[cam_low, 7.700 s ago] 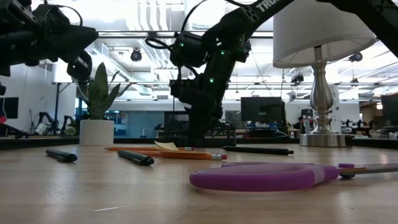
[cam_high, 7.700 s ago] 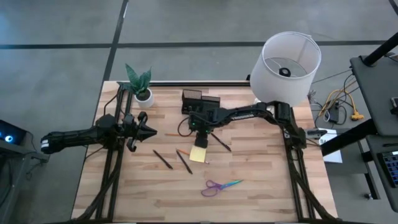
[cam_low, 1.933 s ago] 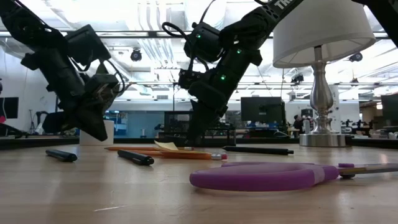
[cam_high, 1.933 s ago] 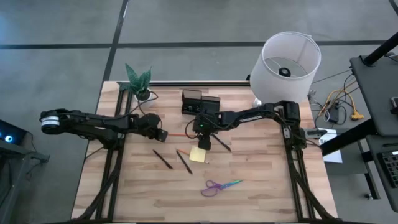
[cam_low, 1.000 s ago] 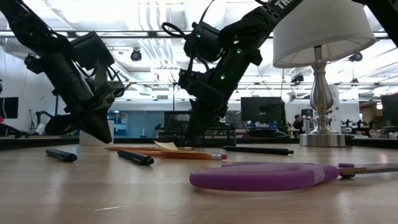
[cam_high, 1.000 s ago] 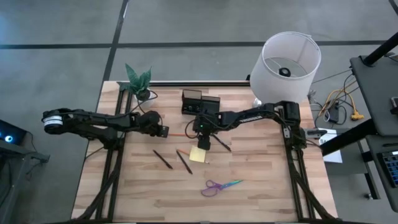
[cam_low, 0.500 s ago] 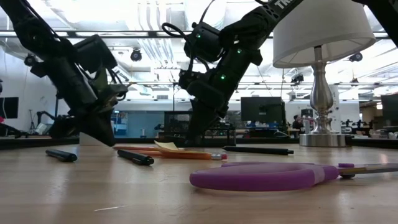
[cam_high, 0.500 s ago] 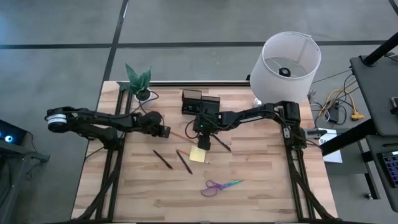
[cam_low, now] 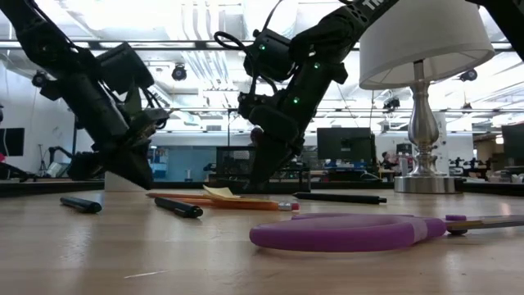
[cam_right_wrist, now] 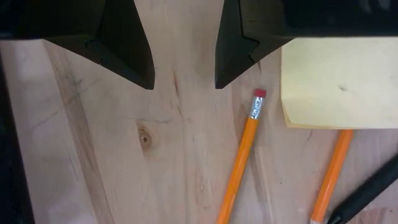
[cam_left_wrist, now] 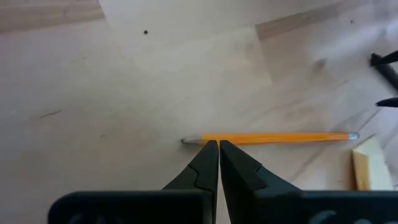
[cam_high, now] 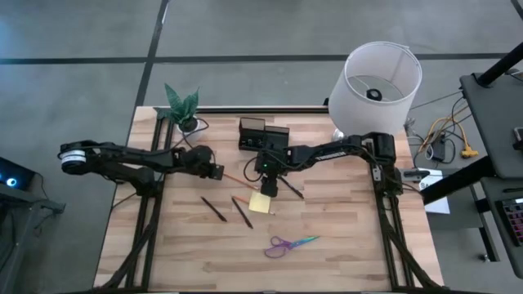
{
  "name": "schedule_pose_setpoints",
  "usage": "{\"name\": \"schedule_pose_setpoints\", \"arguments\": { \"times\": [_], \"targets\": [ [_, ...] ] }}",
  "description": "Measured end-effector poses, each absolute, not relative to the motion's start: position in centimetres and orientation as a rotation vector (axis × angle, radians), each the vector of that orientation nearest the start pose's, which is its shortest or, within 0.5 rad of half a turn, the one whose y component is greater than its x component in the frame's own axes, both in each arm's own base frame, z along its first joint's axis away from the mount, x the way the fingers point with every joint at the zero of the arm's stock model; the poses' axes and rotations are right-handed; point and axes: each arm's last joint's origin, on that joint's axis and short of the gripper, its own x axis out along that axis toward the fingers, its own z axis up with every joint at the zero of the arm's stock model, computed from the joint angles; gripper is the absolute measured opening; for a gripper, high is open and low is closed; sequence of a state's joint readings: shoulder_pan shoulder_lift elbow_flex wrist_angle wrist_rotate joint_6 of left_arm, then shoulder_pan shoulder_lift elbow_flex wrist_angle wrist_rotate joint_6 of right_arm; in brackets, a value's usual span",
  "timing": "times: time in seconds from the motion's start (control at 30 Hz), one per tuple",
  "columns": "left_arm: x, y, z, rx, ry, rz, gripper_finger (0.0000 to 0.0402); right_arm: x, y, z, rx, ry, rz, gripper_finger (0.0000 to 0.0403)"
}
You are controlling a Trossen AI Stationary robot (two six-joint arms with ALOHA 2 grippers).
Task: Pick and place office supplies into organizer
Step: Put the top yellow pencil into the black desk organizer
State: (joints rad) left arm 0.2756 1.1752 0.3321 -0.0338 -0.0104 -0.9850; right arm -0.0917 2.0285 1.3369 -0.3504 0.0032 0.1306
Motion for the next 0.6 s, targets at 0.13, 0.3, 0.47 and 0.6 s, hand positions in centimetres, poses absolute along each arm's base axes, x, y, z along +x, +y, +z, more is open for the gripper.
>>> {"name": "schedule_pose_setpoints", "arguments": {
  "times": [0.13, 0.3, 0.47, 0.6],
  "targets": [
    [18.13, 5.17, 12.59, -1.026, 0.693, 0.693, 0.0, 41.04, -3.79, 14.67, 0.166, 1.037, -0.155, 0.016],
    [18.4, 5.25, 12.78, -1.028, 0.658, 0.679, 0.0, 40.97, -3.78, 14.62, 0.18, 1.046, -0.163, 0.016],
    [18.59, 5.37, 13.1, -1.022, 0.613, 0.68, 0.0, 40.97, -3.78, 14.62, 0.2, 1.044, -0.175, 0.016],
    [18.59, 5.47, 12.81, -1.004, 0.615, 0.719, 0.0, 40.97, -3.76, 14.62, 0.201, 1.044, -0.175, 0.016]
  ]
}}
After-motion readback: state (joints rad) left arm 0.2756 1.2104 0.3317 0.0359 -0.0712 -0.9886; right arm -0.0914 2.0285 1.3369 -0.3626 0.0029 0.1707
